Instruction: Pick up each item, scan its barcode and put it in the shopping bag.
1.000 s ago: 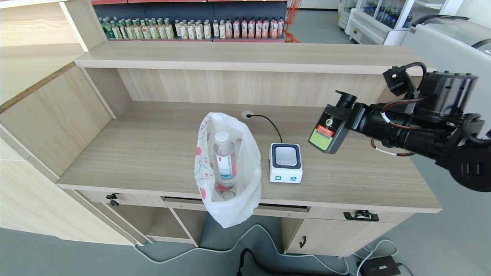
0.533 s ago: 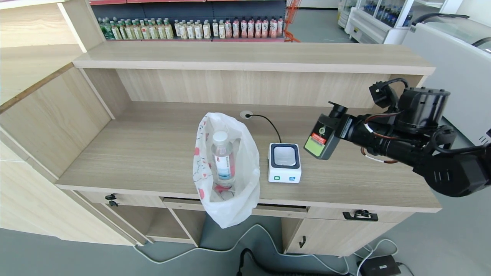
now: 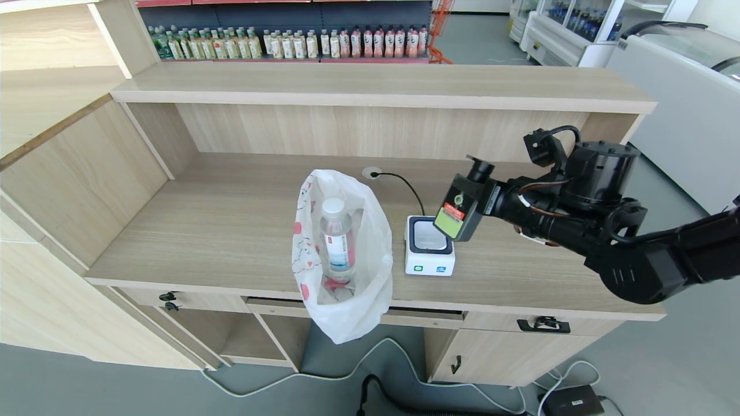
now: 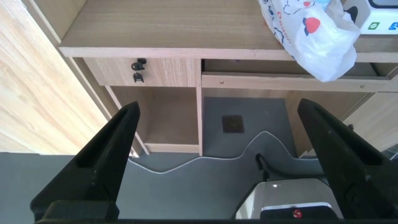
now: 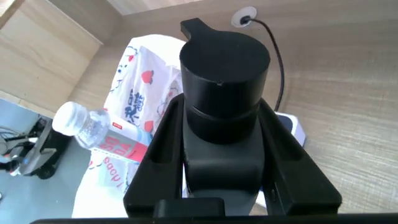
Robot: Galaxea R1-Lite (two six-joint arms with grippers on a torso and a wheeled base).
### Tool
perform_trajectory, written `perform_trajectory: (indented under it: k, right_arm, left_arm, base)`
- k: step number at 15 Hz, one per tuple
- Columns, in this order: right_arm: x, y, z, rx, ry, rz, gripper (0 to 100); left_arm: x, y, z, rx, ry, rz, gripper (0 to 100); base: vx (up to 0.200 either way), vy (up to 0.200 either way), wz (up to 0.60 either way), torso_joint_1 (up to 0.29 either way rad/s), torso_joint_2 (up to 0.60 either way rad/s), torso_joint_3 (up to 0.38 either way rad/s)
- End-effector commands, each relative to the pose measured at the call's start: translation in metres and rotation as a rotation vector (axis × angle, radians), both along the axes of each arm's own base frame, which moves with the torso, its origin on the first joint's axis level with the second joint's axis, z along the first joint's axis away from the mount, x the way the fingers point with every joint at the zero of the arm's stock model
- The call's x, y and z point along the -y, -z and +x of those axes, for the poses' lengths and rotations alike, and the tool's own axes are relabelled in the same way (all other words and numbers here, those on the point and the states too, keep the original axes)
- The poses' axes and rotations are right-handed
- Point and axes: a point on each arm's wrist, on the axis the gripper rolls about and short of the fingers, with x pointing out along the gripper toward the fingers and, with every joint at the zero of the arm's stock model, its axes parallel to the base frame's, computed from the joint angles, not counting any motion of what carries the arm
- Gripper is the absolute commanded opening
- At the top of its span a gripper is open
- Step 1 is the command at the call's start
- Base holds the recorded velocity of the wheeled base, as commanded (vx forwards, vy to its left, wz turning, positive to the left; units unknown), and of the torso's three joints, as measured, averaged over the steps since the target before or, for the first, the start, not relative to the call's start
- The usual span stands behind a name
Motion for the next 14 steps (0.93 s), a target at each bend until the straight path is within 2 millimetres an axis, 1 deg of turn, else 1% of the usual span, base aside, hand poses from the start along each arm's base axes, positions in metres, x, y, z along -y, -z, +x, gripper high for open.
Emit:
perform_trajectory:
  k: [1, 5, 7, 10, 14]
  right_arm:
    - [-0.007, 0.013, 0.012, 0.013, -0.009, -0.024, 0]
    - [-0.012, 0.019, 0.024, 0.024, -0.008, -0.030, 0]
    - [-0.016, 0.023, 0.025, 0.019, -0.016, -0.032, 0]
    - [-0.022, 0.024, 0.028, 0.035, -0.028, -0.028, 0]
    - [-0.024, 0.037, 0.034, 0.031, -0.027, -0.032, 0]
  left_arm:
    - [0.000, 0.000, 0.000, -0.001, 0.000, 0.001, 100]
    - [0.000, 0.000, 0.000, -0.001, 0.000, 0.001, 100]
    - [0.000, 0.000, 0.000, -0.002, 0.000, -0.001, 100]
    - [0.000, 0.000, 0.000, -0.001, 0.000, 0.001, 100]
    - [0.000, 0.000, 0.000, -0.001, 0.000, 0.001, 100]
  base:
    - [0.000, 0.000, 0.00, 0.000, 0.00, 0.000]
    - [0.000, 0.000, 0.00, 0.000, 0.00, 0.000]
    - [0.000, 0.000, 0.00, 0.000, 0.00, 0.000]
    - [0.000, 0.000, 0.00, 0.000, 0.00, 0.000]
    - [0.000, 0.000, 0.00, 0.000, 0.00, 0.000]
